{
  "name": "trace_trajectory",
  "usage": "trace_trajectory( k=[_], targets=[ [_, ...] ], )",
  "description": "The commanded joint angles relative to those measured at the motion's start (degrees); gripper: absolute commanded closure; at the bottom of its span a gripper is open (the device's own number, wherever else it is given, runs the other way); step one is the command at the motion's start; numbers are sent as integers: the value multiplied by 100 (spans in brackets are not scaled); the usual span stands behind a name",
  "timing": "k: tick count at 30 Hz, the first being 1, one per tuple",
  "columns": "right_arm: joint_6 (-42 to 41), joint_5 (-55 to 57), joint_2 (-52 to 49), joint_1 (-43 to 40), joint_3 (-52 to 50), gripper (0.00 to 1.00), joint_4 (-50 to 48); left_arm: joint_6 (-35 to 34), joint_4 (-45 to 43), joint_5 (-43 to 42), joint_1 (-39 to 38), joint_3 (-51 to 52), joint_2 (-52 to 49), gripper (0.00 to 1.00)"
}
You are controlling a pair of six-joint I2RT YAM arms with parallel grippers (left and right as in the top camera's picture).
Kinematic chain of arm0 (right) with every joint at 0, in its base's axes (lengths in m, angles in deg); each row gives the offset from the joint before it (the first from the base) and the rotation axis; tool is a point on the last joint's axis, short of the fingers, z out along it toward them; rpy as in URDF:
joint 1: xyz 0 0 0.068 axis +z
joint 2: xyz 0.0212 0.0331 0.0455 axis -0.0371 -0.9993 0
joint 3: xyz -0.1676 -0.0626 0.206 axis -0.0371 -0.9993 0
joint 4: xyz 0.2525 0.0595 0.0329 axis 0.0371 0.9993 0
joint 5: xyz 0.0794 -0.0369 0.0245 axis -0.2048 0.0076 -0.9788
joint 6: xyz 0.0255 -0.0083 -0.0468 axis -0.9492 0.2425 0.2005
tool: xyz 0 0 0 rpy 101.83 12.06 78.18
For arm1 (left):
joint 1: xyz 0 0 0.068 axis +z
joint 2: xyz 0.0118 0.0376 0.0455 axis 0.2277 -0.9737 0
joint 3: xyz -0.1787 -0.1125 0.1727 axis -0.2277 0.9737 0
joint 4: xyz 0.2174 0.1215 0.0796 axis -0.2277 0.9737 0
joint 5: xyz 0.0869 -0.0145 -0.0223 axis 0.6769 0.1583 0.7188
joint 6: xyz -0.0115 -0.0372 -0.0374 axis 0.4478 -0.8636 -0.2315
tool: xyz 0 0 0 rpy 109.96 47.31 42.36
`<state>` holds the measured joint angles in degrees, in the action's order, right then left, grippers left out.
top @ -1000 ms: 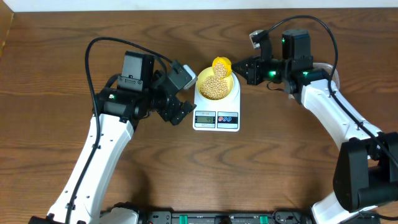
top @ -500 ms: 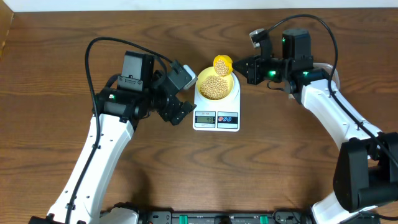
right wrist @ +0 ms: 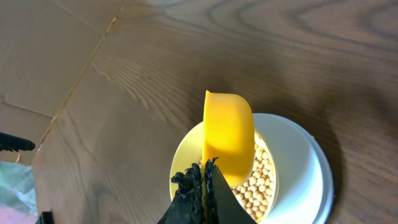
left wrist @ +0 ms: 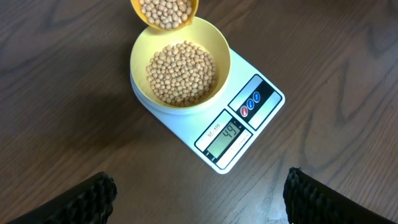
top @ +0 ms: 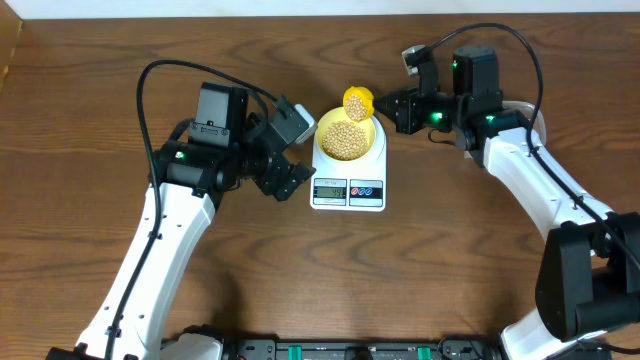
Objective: Scoop item into bowl and weigh 50g on scale
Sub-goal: 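Carry the scoop back right toward the soybean tub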
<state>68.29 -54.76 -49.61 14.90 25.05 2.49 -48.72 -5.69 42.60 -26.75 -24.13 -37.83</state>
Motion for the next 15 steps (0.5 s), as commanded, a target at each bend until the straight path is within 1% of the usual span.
trace_trajectory(
  k=[1,5,15],
  targets=[
    [-424,-127,15,28,35,99,24,59,-17,35,28,98,37,12],
    [-922,-306,15,28,37,99,-2,57,-17,35,28,98,37,12],
    [-1099,-820,15,-205,37,99,-280,59,-20,35,28,98,37,12]
  ],
)
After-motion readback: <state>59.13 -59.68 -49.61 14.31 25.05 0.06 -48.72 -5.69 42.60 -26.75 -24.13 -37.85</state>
